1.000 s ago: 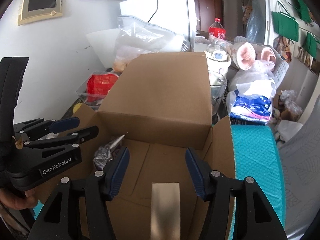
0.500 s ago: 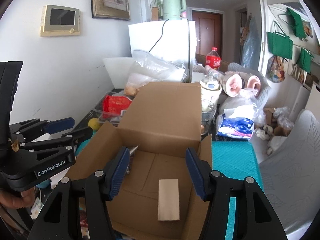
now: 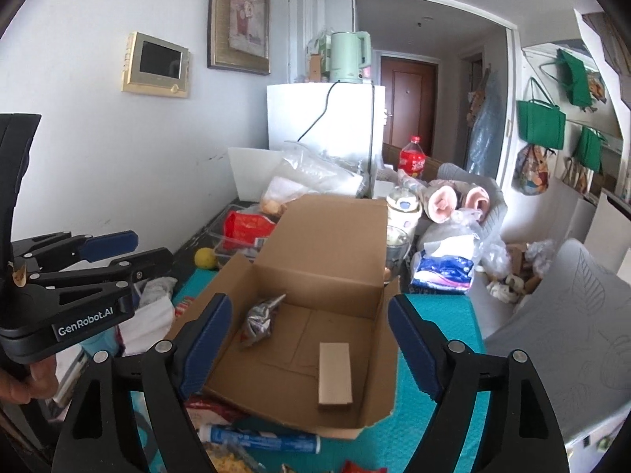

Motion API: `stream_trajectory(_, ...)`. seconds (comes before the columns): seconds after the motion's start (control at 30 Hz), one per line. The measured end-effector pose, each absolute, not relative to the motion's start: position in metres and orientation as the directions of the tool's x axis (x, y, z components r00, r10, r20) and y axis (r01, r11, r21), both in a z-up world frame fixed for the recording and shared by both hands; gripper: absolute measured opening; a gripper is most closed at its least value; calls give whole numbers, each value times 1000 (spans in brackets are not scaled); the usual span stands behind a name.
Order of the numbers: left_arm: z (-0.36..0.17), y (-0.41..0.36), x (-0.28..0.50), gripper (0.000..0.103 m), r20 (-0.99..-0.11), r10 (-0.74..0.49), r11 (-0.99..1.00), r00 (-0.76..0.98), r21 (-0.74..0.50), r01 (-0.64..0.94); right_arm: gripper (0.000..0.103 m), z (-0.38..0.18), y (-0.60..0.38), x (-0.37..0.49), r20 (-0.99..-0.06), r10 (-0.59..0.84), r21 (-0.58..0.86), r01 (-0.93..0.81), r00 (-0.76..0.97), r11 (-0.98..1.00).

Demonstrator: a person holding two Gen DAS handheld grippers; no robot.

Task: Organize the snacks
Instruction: 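Withdraw both open tools from the cardboard box back toward the snacks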

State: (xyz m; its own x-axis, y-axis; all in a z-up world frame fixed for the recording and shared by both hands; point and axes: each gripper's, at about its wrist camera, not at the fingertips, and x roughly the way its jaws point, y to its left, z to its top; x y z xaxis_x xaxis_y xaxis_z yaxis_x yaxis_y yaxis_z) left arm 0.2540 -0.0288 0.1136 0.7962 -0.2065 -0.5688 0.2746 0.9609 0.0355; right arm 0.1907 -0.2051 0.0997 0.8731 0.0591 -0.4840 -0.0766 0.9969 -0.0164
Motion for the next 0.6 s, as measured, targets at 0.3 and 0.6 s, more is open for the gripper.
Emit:
stream_trajectory(0.3,114,-23,213,81,-521,-211,962,827,39,270,100,98,-213,148,-458,63,32,-54,887,998)
stream_trajectory(0.6,104,-13,178,81,-511,-217,960,832,45,278,101,82,-212,110,-462,51,28,-43,886,999)
